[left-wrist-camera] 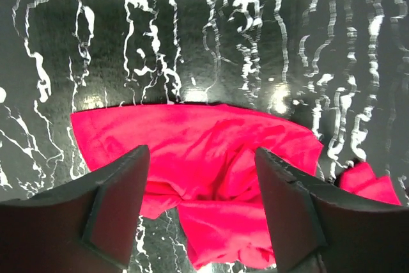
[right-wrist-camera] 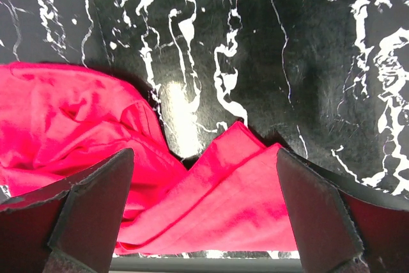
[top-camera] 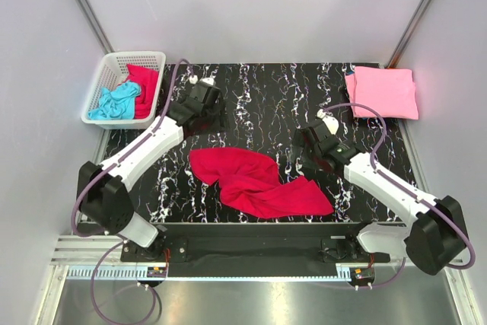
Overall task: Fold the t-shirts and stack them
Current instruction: Move the tshirt to the center of the board, then flatten the tshirt out
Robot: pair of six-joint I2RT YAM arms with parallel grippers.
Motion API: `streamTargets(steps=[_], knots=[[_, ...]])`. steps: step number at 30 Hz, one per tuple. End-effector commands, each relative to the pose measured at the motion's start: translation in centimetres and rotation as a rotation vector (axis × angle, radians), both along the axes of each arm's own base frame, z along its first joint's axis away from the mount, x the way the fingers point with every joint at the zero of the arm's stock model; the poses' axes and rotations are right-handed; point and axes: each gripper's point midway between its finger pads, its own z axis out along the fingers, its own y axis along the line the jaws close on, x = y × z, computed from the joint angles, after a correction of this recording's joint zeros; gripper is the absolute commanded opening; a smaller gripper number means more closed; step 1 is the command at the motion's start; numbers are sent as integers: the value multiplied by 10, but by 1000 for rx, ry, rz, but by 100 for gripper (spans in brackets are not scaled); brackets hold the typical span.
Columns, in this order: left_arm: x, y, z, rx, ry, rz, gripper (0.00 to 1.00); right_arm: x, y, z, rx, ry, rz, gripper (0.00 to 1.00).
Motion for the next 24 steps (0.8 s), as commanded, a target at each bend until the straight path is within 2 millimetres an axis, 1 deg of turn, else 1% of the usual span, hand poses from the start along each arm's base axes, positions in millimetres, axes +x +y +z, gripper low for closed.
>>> streamTargets(steps=[1, 2, 3, 4, 5, 6, 9, 10, 12, 16, 18, 20, 24], knots=[[18, 29, -12, 15, -21, 154, 66, 5, 7, 1, 34, -13, 10, 100], [20, 38, -19, 19, -8, 191, 58, 5, 8, 2, 36, -18, 12, 100], [25, 53, -25, 21, 4, 243, 56, 5, 7, 1, 34, -16, 11, 100], [22, 59, -36, 9, 33, 270, 54, 5, 8, 0, 33, -14, 13, 100], [21, 64, -40, 6, 44, 293, 51, 6, 9, -2, 36, -15, 13, 100], [21, 71, -47, -5, 58, 328, 50, 6, 10, -6, 36, -6, 14, 100], [19, 75, -55, -32, 75, 357, 47, 8, 14, -13, 39, 19, 20, 100], [18, 79, -58, -28, 78, 388, 47, 8, 16, -14, 43, 25, 26, 100], [15, 88, -66, -18, 86, 435, 47, 11, 19, -15, 46, 26, 30, 100], [16, 91, -79, -29, 127, 457, 47, 12, 20, -13, 46, 22, 35, 100], [15, 95, -95, -32, 171, 486, 44, 13, 21, -11, 48, 19, 39, 100], [14, 99, -107, -44, 196, 520, 42, 13, 21, -10, 51, 16, 34, 100], [11, 101, -127, -51, 242, 550, 36, 12, 19, -9, 50, 9, 36, 100]])
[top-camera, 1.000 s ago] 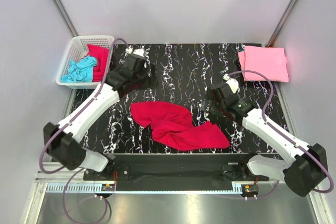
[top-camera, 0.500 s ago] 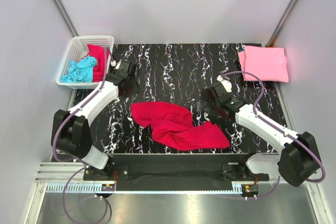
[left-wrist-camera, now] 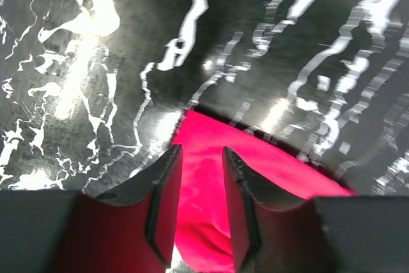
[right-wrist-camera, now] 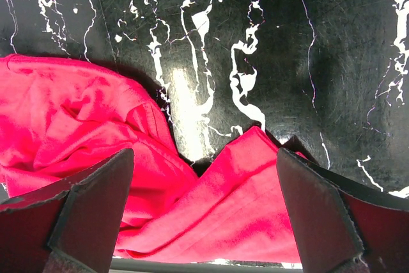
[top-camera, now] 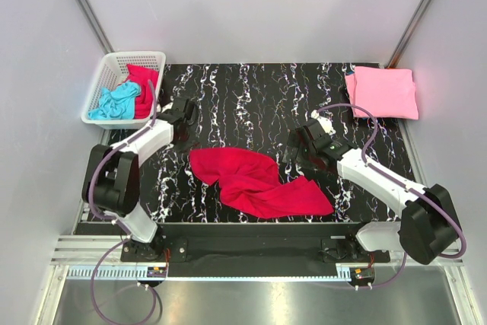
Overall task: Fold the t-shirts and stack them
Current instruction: Flatten the tshirt out
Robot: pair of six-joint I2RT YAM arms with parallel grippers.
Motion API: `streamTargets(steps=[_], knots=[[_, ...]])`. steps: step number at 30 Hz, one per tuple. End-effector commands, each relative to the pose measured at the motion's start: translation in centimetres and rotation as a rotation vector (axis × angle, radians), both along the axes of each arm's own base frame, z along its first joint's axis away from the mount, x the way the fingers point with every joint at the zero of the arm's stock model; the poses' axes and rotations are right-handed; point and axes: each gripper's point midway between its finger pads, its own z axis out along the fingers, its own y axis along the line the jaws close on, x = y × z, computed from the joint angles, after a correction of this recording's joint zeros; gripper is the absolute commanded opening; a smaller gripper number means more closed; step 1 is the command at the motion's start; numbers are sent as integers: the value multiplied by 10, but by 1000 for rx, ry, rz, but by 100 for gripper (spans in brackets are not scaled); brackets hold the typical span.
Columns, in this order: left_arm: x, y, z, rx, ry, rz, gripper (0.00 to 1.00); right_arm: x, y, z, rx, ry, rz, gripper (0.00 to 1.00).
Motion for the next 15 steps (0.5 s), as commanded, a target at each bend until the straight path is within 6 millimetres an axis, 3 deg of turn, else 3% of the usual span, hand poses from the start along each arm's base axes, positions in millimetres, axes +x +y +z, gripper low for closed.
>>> streamTargets(steps=[1, 10, 15], knots=[[8, -3, -10, -35, -11, 48, 34, 8, 3, 15, 29, -51, 0, 100], [15, -5, -31, -38, 27, 33, 35, 8, 2, 18, 20, -57, 2, 100], [13, 3, -36, -21, 39, 50, 42, 10, 2, 20, 19, -62, 1, 100]])
